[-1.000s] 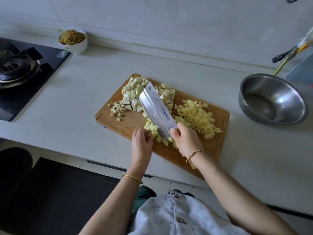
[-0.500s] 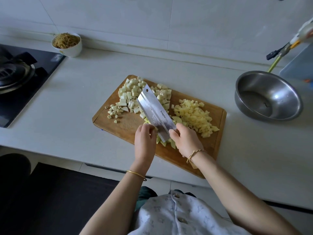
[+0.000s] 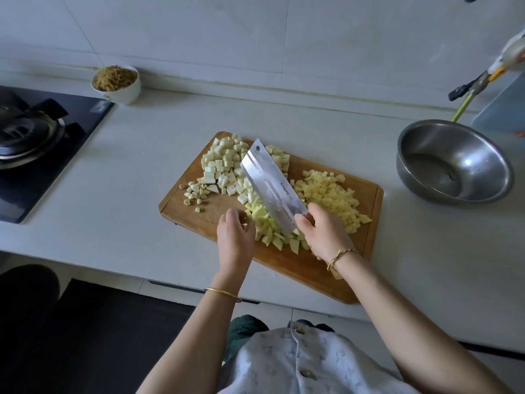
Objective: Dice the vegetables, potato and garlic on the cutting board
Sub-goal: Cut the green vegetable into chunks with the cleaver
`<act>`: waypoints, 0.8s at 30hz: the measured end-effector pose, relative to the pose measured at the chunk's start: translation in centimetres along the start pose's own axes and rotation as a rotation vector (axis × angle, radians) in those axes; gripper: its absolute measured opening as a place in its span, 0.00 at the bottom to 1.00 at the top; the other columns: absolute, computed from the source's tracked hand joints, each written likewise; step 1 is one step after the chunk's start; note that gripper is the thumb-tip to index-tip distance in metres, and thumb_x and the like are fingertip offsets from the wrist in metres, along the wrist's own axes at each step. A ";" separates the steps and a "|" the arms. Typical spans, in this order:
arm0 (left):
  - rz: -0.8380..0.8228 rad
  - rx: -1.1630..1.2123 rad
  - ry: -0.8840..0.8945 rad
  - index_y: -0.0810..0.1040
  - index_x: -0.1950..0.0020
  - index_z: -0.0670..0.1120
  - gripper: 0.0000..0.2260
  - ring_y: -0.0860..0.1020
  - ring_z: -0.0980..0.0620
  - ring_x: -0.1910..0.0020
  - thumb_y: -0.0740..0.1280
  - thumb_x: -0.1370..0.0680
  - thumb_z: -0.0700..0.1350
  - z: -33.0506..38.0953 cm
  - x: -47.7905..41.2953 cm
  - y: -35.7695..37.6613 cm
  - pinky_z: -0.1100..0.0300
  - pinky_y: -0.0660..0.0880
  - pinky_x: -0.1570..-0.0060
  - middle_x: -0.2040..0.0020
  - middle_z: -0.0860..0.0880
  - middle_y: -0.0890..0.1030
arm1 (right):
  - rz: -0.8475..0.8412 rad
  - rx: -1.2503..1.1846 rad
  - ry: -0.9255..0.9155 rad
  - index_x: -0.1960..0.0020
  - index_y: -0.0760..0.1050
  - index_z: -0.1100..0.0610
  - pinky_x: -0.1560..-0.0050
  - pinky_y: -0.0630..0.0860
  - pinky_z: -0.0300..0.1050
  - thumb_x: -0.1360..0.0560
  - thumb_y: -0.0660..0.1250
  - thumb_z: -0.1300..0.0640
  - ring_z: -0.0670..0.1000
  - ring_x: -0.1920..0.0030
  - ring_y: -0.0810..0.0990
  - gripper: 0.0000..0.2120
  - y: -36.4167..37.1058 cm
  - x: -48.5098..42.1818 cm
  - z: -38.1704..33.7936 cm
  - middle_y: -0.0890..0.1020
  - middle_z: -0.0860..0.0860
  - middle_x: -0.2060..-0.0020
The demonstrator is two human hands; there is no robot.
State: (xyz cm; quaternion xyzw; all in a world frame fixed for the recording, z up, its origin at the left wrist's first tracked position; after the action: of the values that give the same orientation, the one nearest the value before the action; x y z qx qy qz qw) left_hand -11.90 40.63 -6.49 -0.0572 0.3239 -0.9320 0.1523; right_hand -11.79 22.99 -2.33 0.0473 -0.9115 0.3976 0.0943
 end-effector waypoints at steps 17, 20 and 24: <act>0.403 0.250 0.321 0.74 0.43 0.40 0.10 0.72 0.44 0.45 0.63 0.24 0.36 5.7 -0.8 -3.8 0.47 0.74 0.45 0.42 0.48 0.70 | 0.176 0.396 -0.250 0.41 0.70 0.56 0.64 0.74 0.45 0.26 0.68 0.54 0.55 0.56 0.82 0.16 -4.3 3.3 0.1 0.83 0.51 0.53; 0.223 0.087 0.600 0.77 0.42 0.41 0.11 0.72 0.47 0.42 0.64 0.23 0.40 7.9 -0.2 -1.6 0.54 0.69 0.40 0.42 0.46 0.75 | 0.240 0.445 -0.262 0.46 0.74 0.57 0.67 0.74 0.43 0.31 0.75 0.55 0.55 0.60 0.83 0.17 -3.9 3.8 0.6 0.84 0.52 0.59; -0.016 -0.044 0.822 0.81 0.42 0.45 0.12 0.72 0.45 0.41 0.65 0.23 0.45 9.2 0.3 2.0 0.53 0.68 0.41 0.42 0.45 0.78 | 0.384 0.518 -0.300 0.59 0.77 0.58 0.75 0.64 0.35 0.49 0.85 0.56 0.51 0.75 0.78 0.24 -3.6 4.3 1.2 0.79 0.50 0.74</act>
State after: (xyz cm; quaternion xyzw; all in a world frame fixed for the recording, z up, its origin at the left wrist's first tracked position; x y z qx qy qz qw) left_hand -9.77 33.68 -0.52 0.3143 0.3771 -0.8712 0.0017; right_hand -15.60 19.63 0.41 -0.0446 -0.7764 0.6147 -0.1320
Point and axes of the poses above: each hand's wrist, its own x-axis away from the middle knuckle, its own y-axis out of the palm, z = x × y, the point moved 3 cm from there along -x, towards the middle knuckle
